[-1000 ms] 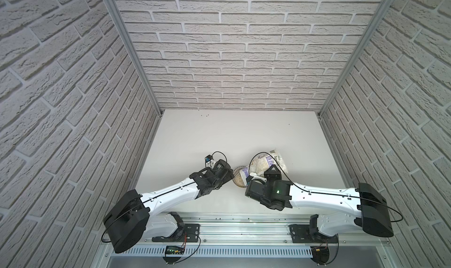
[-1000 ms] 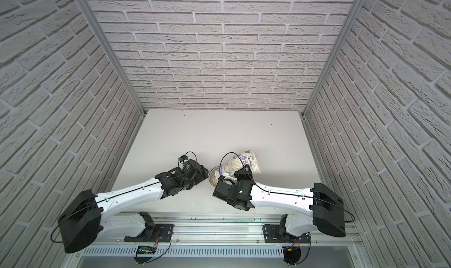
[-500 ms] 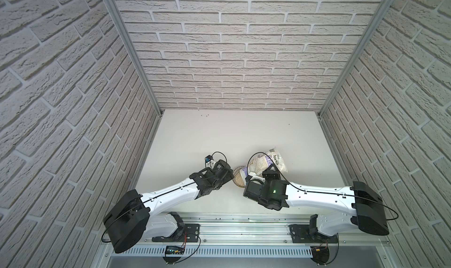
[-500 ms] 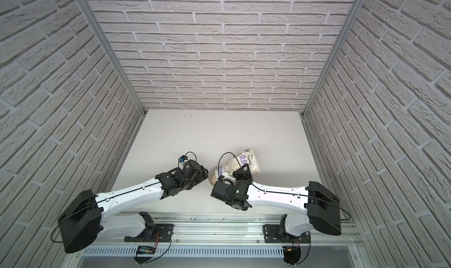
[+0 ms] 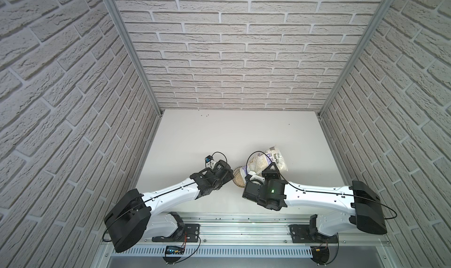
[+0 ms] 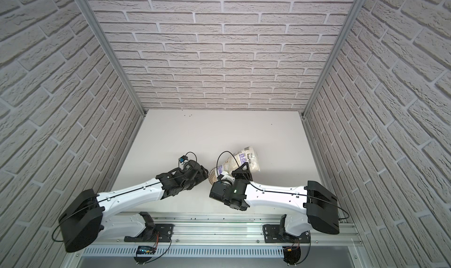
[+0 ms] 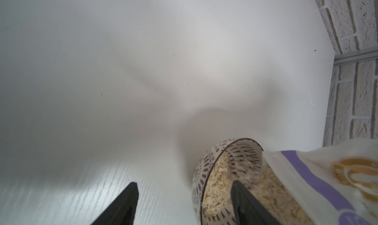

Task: Pour the oats into the breakfast bowl
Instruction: Pour the oats into the bowl.

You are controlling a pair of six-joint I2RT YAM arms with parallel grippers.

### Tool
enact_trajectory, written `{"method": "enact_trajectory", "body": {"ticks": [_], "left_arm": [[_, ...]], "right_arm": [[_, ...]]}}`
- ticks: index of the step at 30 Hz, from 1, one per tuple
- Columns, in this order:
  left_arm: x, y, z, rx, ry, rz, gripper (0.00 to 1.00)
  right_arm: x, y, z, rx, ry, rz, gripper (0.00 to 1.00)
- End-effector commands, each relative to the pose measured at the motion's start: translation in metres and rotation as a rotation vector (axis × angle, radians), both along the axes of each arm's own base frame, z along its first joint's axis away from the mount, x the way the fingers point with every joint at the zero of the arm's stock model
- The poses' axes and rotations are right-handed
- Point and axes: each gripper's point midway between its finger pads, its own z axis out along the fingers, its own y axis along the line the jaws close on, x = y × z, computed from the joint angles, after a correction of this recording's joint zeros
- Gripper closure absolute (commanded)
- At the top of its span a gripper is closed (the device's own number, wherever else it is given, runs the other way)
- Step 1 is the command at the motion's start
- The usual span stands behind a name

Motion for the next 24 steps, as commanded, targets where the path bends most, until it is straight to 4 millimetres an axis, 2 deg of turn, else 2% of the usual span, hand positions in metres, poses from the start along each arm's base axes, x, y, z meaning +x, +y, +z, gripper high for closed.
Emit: {"method": "enact_trajectory", "body": {"ticks": [1, 4, 8, 12, 16, 19, 22, 24], "left_arm": [[-0.001, -0.001, -0.003, -0.004, -0.006, 0.001, 0.26], [0.001, -0.001, -0.002, -0.004, -0.012, 0.006, 0.26], [0.0, -0.001, -0.002, -0.005, -0.01, 0.007, 0.26], [0.001, 0.0, -0.001, -0.006, -0.012, 0.01, 0.27], [0.001, -0.001, -0.001, -0.008, -0.011, 0.011, 0.27], [0.001, -0.001, -0.001, -0.01, -0.011, 0.012, 0.27], [0.001, 0.0, 0.0, -0.01, -0.012, 0.011, 0.27], [0.0, 0.0, 0.0, -0.009, -0.011, 0.012, 0.27]], "right_arm": [[0.0, 0.001, 0.049, 0.069, -0.212, -0.016, 0.96], [-0.001, 0.006, 0.035, 0.032, -0.184, 0.005, 0.97], [-0.002, 0.002, 0.051, 0.085, -0.209, -0.006, 0.97], [-0.003, -0.001, 0.041, 0.032, -0.203, -0.001, 0.97], [-0.002, -0.003, 0.048, 0.081, -0.21, -0.014, 0.96], [-0.001, -0.001, 0.034, 0.025, -0.185, -0.006, 0.96], [-0.001, -0.003, 0.045, 0.083, -0.2, -0.019, 0.97], [-0.001, -0.004, 0.038, 0.071, -0.185, -0.014, 0.96]]}}
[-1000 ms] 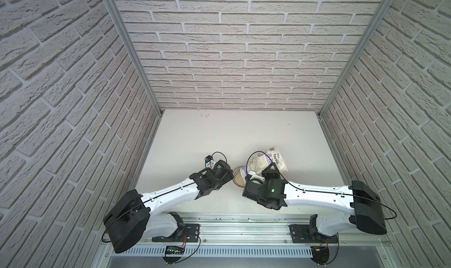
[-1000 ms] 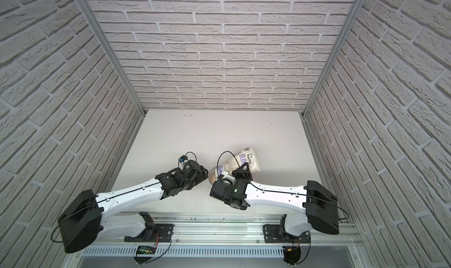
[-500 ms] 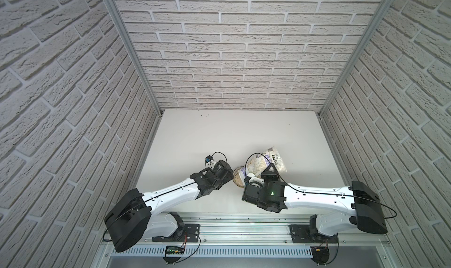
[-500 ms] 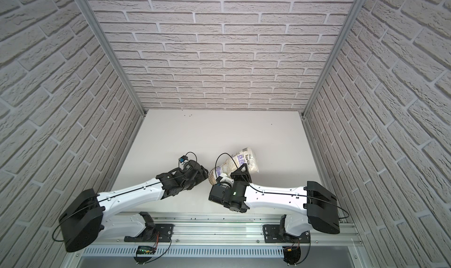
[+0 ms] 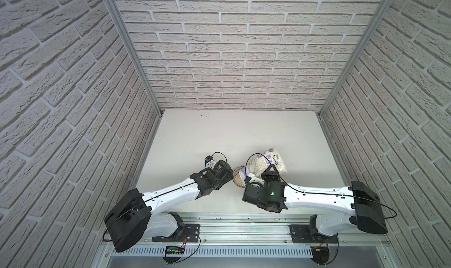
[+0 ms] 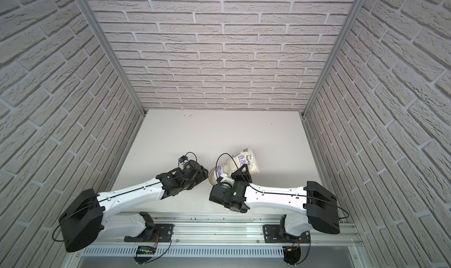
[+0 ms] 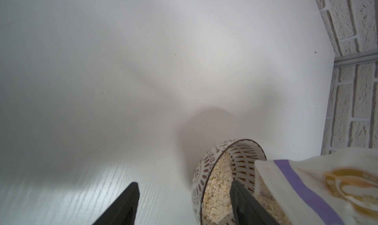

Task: Pour the oats into the breakfast bowl
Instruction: Pour the oats into the bowl.

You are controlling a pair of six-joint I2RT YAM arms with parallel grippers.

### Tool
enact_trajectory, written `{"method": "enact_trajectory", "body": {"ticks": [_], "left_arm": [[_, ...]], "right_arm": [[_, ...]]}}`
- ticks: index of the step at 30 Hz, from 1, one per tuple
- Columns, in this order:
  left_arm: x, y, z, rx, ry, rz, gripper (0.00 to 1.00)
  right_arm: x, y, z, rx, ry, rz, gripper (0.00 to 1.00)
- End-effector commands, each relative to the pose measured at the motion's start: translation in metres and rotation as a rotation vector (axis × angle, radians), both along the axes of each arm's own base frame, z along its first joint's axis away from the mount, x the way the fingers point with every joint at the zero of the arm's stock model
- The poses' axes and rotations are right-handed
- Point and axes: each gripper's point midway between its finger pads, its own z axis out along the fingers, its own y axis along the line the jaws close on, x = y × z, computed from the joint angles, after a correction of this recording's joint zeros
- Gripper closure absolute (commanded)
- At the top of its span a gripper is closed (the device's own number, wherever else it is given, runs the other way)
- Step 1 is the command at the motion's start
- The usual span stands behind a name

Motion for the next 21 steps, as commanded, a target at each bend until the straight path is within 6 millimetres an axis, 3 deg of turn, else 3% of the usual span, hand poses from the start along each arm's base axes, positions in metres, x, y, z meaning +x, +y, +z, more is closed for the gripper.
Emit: {"method": "enact_trajectory", "body": {"ticks": [1, 4, 7, 9, 11, 12, 15, 17, 18, 20, 21], "left_arm": [[0.0, 0.0, 0.0, -0.004, -0.015, 0.003, 0.27], [0.0, 0.0, 0.001, -0.002, -0.016, 0.003, 0.27], [-0.001, 0.002, 0.0, -0.001, -0.015, 0.007, 0.27], [0.0, 0.002, 0.001, 0.002, -0.017, 0.006, 0.27], [-0.001, 0.003, 0.001, 0.003, -0.017, 0.01, 0.27], [-0.001, 0.004, 0.001, 0.002, -0.018, 0.013, 0.27], [-0.001, 0.005, 0.001, 0.003, -0.02, 0.017, 0.27], [-0.002, 0.005, 0.001, 0.004, -0.019, 0.016, 0.27], [-0.002, 0.005, 0.0, 0.003, -0.018, 0.015, 0.27], [-0.001, 0.005, 0.001, 0.001, -0.019, 0.018, 0.27], [-0.001, 0.004, 0.001, 0.002, -0.019, 0.015, 0.27]], "right_arm": [[0.004, -0.008, 0.037, 0.028, -0.194, -0.031, 0.97], [0.005, -0.013, 0.05, 0.103, -0.212, -0.046, 0.96], [0.006, -0.012, 0.036, 0.076, -0.179, -0.04, 0.96], [0.006, -0.013, 0.042, 0.05, -0.21, -0.046, 0.96], [0.007, -0.016, 0.052, 0.153, -0.205, -0.066, 0.97], [0.008, -0.015, 0.048, 0.157, -0.194, -0.065, 0.97], [0.009, -0.018, 0.039, 0.032, -0.215, -0.063, 0.96], [0.01, -0.017, 0.049, 0.149, -0.201, -0.075, 0.97], [0.011, -0.013, 0.044, 0.184, -0.175, -0.072, 0.97], [0.012, -0.011, 0.03, 0.062, -0.176, -0.057, 0.97], [0.013, -0.011, 0.036, 0.028, -0.201, -0.061, 0.97]]}}
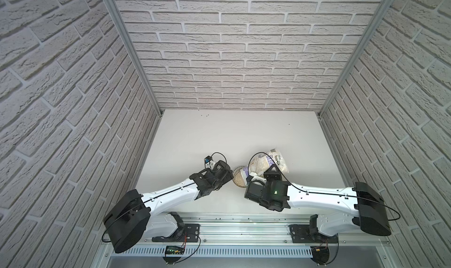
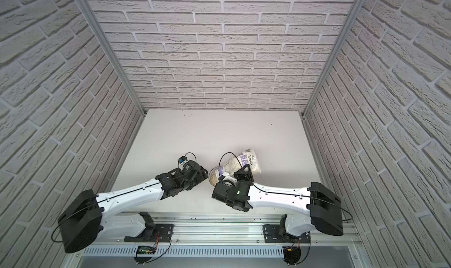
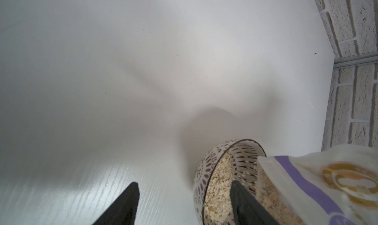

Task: Pour the oats into the breakfast bowl
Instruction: Pour the oats into the bowl.

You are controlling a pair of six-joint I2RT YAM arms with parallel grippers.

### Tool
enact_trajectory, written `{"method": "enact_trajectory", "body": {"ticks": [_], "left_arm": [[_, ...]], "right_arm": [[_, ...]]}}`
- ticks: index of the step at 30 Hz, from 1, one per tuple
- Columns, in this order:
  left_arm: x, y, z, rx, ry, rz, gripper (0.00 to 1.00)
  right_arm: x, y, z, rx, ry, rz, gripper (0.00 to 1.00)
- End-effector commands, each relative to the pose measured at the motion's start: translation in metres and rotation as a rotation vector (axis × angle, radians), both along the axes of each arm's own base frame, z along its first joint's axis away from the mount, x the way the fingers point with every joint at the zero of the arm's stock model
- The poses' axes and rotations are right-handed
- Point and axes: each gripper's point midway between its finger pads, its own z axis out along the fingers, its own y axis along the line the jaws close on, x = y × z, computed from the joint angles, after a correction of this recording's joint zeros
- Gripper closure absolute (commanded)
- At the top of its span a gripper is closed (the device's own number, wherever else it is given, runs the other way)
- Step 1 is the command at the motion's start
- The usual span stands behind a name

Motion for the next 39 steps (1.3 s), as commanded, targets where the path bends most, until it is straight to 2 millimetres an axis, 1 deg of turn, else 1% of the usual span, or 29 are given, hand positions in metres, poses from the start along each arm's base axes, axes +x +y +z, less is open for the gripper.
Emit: {"method": "enact_trajectory", "body": {"ticks": [1, 2, 3, 5, 6, 8, 9, 11, 13, 14, 15, 16, 17, 19, 20, 21, 23, 26, 27, 28, 29, 31, 32, 33, 34, 35, 37, 38, 39], "left_arm": [[0.0, 0.002, 0.002, 0.003, -0.019, 0.007, 0.27], [0.0, 0.002, 0.002, 0.004, -0.019, 0.008, 0.27], [0.0, 0.002, 0.002, 0.004, -0.018, 0.01, 0.27], [0.0, 0.003, 0.002, 0.003, -0.019, 0.012, 0.27], [0.0, 0.003, 0.002, 0.004, -0.019, 0.009, 0.27], [0.0, 0.003, 0.002, 0.006, -0.019, 0.01, 0.27], [0.0, 0.004, 0.002, 0.007, -0.019, 0.014, 0.27], [0.0, 0.003, 0.001, 0.004, -0.019, 0.014, 0.27], [0.0, 0.003, 0.001, 0.007, -0.017, 0.012, 0.27], [0.0, 0.003, 0.001, 0.005, -0.017, 0.014, 0.27], [0.0, 0.003, 0.001, 0.003, -0.017, 0.015, 0.27], [0.0, 0.003, 0.001, 0.004, -0.017, 0.014, 0.27], [0.001, 0.002, 0.001, 0.004, -0.018, 0.012, 0.27], [0.002, 0.0, 0.001, 0.007, -0.017, 0.006, 0.27], [0.002, 0.0, 0.002, 0.006, -0.016, 0.006, 0.27], [0.002, 0.0, 0.001, 0.005, -0.013, 0.007, 0.27], [0.002, -0.002, 0.001, 0.0, -0.012, 0.004, 0.27], [0.001, -0.002, 0.002, 0.004, -0.012, -0.001, 0.27], [0.001, -0.001, 0.002, 0.003, -0.012, 0.001, 0.27], [0.001, 0.0, 0.003, 0.002, -0.015, 0.004, 0.27], [0.001, 0.0, 0.004, 0.0, -0.018, 0.004, 0.27], [0.001, 0.001, 0.005, 0.006, -0.021, 0.005, 0.27], [0.001, 0.003, 0.005, 0.008, -0.023, 0.009, 0.27], [0.001, 0.003, 0.005, 0.01, -0.024, 0.01, 0.27], [0.001, 0.003, 0.006, 0.01, -0.027, 0.011, 0.27], [0.002, 0.003, 0.006, 0.01, -0.027, 0.011, 0.27], [0.002, 0.002, 0.006, 0.011, -0.024, 0.008, 0.27], [0.002, 0.001, 0.006, 0.009, -0.024, 0.007, 0.27], [0.002, 0.001, 0.006, 0.008, -0.023, 0.005, 0.27]], "right_arm": [[0.007, -0.003, 0.053, 0.055, -0.221, -0.056, 0.97], [0.007, -0.004, 0.059, 0.13, -0.219, -0.069, 0.96], [0.007, -0.004, 0.057, 0.152, -0.215, -0.07, 0.96], [0.008, -0.005, 0.049, 0.032, -0.228, -0.059, 0.96], [0.008, -0.007, 0.05, 0.026, -0.249, -0.068, 0.96], [0.008, -0.007, 0.056, 0.123, -0.234, -0.078, 0.96], [0.008, -0.003, 0.053, 0.123, -0.21, -0.068, 0.97], [0.008, -0.002, 0.043, 0.001, -0.219, -0.049, 0.97], [0.007, -0.006, 0.056, 0.118, -0.23, -0.067, 0.96], [0.007, -0.004, 0.058, 0.146, -0.213, -0.061, 0.96], [0.006, -0.001, 0.052, 0.125, -0.197, -0.045, 0.96], [0.006, -0.001, 0.044, 0.038, -0.198, -0.032, 0.96], [0.006, -0.004, 0.043, 0.01, -0.225, -0.04, 0.96], [0.005, -0.012, 0.061, 0.15, -0.255, -0.076, 0.96], [0.006, -0.011, 0.068, 0.197, -0.248, -0.082, 0.97], [0.006, -0.007, 0.062, 0.16, -0.23, -0.067, 0.97], [0.007, -0.007, 0.045, 0.009, -0.237, -0.058, 0.97], [0.008, -0.007, 0.058, 0.154, -0.233, -0.084, 0.97], [0.009, -0.004, 0.053, 0.121, -0.22, -0.072, 0.96], [0.009, -0.005, 0.045, 0.04, -0.218, -0.064, 0.96], [0.011, -0.006, 0.042, -0.001, -0.234, -0.068, 0.96], [0.01, -0.009, 0.052, 0.14, -0.226, -0.083, 0.96], [0.01, -0.005, 0.053, 0.171, -0.203, -0.076, 0.97], [0.009, -0.003, 0.048, 0.125, -0.193, -0.06, 0.96], [0.009, -0.004, 0.042, 0.024, -0.207, -0.054, 0.96], [0.01, -0.007, 0.041, 0.007, -0.226, -0.061, 0.96], [0.008, -0.009, 0.054, 0.169, -0.214, -0.08, 0.97], [0.008, -0.007, 0.054, 0.183, -0.197, -0.073, 0.97], [0.007, -0.005, 0.047, 0.126, -0.195, -0.057, 0.97]]}}
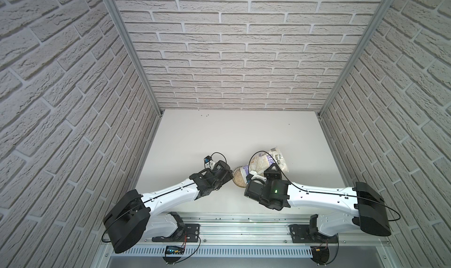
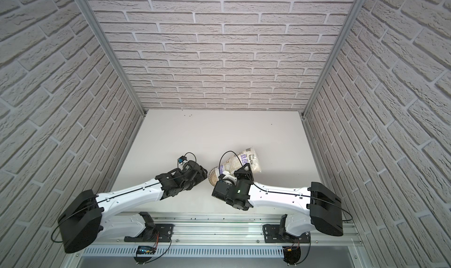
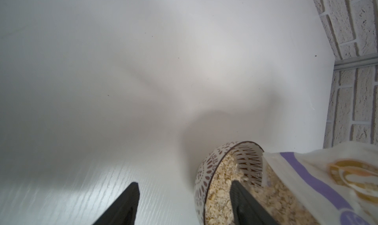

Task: Pour the oats into the breakfast bowl
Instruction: Pour the oats into the bowl.

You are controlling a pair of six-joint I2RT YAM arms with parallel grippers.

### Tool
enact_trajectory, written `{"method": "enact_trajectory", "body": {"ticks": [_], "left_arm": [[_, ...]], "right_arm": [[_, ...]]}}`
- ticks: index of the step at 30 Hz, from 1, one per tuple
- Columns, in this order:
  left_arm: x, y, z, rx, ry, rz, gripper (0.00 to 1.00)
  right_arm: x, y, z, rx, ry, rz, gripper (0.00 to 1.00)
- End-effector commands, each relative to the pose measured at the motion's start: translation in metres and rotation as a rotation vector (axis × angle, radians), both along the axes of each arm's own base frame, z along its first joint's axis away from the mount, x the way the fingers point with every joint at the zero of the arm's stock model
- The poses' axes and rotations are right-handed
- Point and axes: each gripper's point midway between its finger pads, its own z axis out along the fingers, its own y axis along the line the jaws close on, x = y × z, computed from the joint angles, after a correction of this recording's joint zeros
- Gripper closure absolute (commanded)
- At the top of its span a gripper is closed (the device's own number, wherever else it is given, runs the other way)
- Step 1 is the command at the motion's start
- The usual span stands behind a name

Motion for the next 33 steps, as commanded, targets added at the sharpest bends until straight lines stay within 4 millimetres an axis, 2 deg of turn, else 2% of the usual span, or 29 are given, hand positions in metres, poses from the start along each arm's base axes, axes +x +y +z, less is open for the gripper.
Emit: {"method": "enact_trajectory", "body": {"ticks": [1, 2, 4, 5, 7, 10, 12, 13, 15, 18, 21, 23, 24, 26, 27, 29, 32, 33], "left_arm": [[0.001, -0.001, 0.005, 0.002, -0.014, -0.002, 0.27], [0.001, -0.001, 0.005, 0.003, -0.014, -0.002, 0.27], [0.0, -0.001, 0.004, 0.005, -0.013, -0.003, 0.27], [0.0, 0.0, 0.004, 0.005, -0.012, -0.001, 0.27], [0.0, -0.001, 0.004, 0.003, -0.012, 0.0, 0.27], [0.0, 0.0, 0.004, 0.003, -0.011, 0.001, 0.27], [-0.001, 0.001, 0.004, 0.003, -0.011, 0.002, 0.27], [0.0, 0.001, 0.004, 0.005, -0.013, 0.001, 0.27], [-0.001, 0.002, 0.005, 0.007, -0.015, 0.001, 0.27], [-0.001, 0.002, 0.004, 0.006, -0.014, 0.003, 0.27], [-0.001, 0.001, 0.003, 0.005, -0.012, 0.0, 0.27], [0.0, 0.0, 0.003, 0.002, -0.012, 0.001, 0.27], [0.0, 0.0, 0.003, 0.002, -0.011, -0.002, 0.27], [0.0, 0.0, 0.003, 0.001, -0.011, -0.003, 0.27], [-0.001, 0.0, 0.003, 0.001, -0.01, -0.002, 0.27], [-0.001, -0.001, 0.004, -0.001, -0.011, -0.002, 0.27], [-0.001, 0.001, 0.003, 0.008, -0.012, 0.0, 0.27], [-0.001, 0.002, 0.003, 0.007, -0.01, 0.003, 0.27]], "right_arm": [[0.004, -0.004, 0.041, -0.006, -0.203, -0.032, 0.97], [0.004, -0.007, 0.042, -0.009, -0.227, -0.041, 0.96], [0.003, -0.008, 0.054, 0.153, -0.206, -0.058, 0.96], [0.003, -0.004, 0.054, 0.149, -0.193, -0.047, 0.97], [0.005, -0.007, 0.041, -0.031, -0.222, -0.043, 0.97], [0.004, -0.005, 0.055, 0.161, -0.196, -0.06, 0.97], [0.005, -0.008, 0.045, 0.002, -0.217, -0.046, 0.96], [0.006, -0.011, 0.045, -0.008, -0.239, -0.059, 0.96], [0.005, -0.011, 0.053, 0.152, -0.2, -0.067, 0.96], [0.004, -0.009, 0.044, 0.028, -0.224, -0.047, 0.97], [0.002, -0.008, 0.052, 0.16, -0.184, -0.048, 0.97], [0.002, -0.008, 0.04, 0.021, -0.188, -0.027, 0.96], [0.003, -0.008, 0.042, 0.015, -0.212, -0.032, 0.96], [0.003, -0.01, 0.058, 0.183, -0.196, -0.055, 0.97], [0.003, -0.008, 0.056, 0.166, -0.177, -0.042, 0.96], [0.004, -0.009, 0.043, -0.007, -0.203, -0.03, 0.97], [0.001, -0.009, 0.055, 0.207, -0.169, -0.048, 0.96], [0.001, -0.007, 0.05, 0.137, -0.168, -0.028, 0.96]]}}
